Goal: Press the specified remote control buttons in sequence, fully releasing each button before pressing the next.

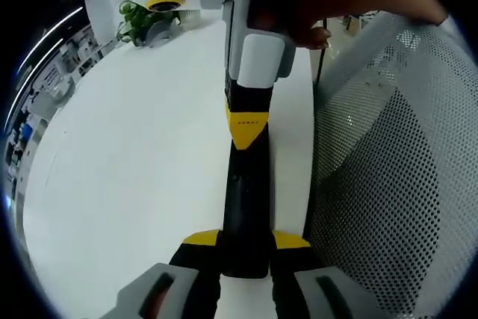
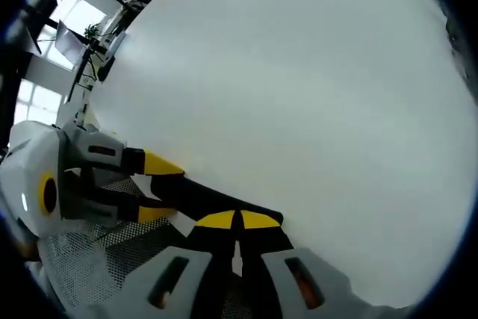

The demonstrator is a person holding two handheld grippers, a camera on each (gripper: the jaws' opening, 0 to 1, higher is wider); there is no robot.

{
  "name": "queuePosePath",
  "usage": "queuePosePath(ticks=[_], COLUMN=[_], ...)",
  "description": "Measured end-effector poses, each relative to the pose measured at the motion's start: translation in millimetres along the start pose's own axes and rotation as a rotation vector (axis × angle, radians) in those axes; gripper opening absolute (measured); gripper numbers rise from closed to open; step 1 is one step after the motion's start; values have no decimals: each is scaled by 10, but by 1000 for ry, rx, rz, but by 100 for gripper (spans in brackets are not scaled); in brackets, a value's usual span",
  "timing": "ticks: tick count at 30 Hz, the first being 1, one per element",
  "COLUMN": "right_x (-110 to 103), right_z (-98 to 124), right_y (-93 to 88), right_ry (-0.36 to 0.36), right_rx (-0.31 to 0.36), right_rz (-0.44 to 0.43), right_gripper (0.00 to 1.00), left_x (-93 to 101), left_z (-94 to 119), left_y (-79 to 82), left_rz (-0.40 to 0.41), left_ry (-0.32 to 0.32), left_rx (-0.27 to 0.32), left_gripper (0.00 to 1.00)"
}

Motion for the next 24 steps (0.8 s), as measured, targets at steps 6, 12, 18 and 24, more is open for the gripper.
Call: queuePosePath(ticks=[6,12,18,24], right_x=[5,17,-17,-40], right_z=[-4,-14,-16,0], right_y=[3,12,23,20], right_ry=[-1,8,-32,-51], right_rx=[17,23,21,27], right_rz=[-10,-33,22,50], right_gripper=[0,0,0,0], left_x=[-1,-1,-3,-1], left_z=[-3,-5,-10,-9], left_y=[4,9,15,15], left_rz=[-2,-3,-3,2], left_ry=[0,0,2,6], left_rx=[-3,-3,-1,4], left_gripper=[24,24,24,24])
Point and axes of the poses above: the point that each gripper's makers call its tool centre point, and the gripper's own axes: z roughly backward along the fingers, x roughly to its right, y roughly out of its top, the point moved 4 cm from there along z, roughly backward along the fingers
